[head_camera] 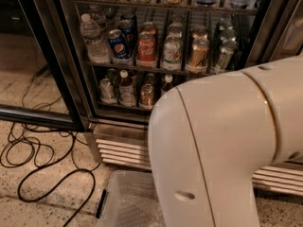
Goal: Pick water bottle from bottom shelf of fridge
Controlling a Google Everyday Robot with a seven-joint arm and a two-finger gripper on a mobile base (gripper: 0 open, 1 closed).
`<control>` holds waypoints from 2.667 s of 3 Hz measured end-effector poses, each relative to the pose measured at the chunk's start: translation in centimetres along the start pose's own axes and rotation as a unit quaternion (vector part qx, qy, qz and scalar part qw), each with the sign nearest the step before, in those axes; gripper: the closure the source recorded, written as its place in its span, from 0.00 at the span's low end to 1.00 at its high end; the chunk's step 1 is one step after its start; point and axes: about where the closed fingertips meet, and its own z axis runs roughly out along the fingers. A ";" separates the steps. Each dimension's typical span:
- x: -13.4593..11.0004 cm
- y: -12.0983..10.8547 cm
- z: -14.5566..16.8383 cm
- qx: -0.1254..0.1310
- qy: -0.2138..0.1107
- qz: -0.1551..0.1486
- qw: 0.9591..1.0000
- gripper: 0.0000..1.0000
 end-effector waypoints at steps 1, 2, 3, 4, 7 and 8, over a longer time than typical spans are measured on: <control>-0.5 0.4 0.2 -0.004 -0.011 0.009 1.000 0.28; -1.3 0.2 0.4 0.001 -0.027 0.010 1.000 0.30; -2.0 -0.7 0.4 0.013 -0.043 0.009 0.999 0.31; -2.1 -2.0 0.7 0.033 -0.050 0.008 0.998 0.32; -1.3 -4.6 2.2 0.062 -0.050 0.021 0.997 0.36; -1.4 -4.5 2.5 0.062 -0.052 0.025 0.996 0.36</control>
Offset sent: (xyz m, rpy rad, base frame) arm 0.0168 -0.0023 0.0132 0.0041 -0.0971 -0.0370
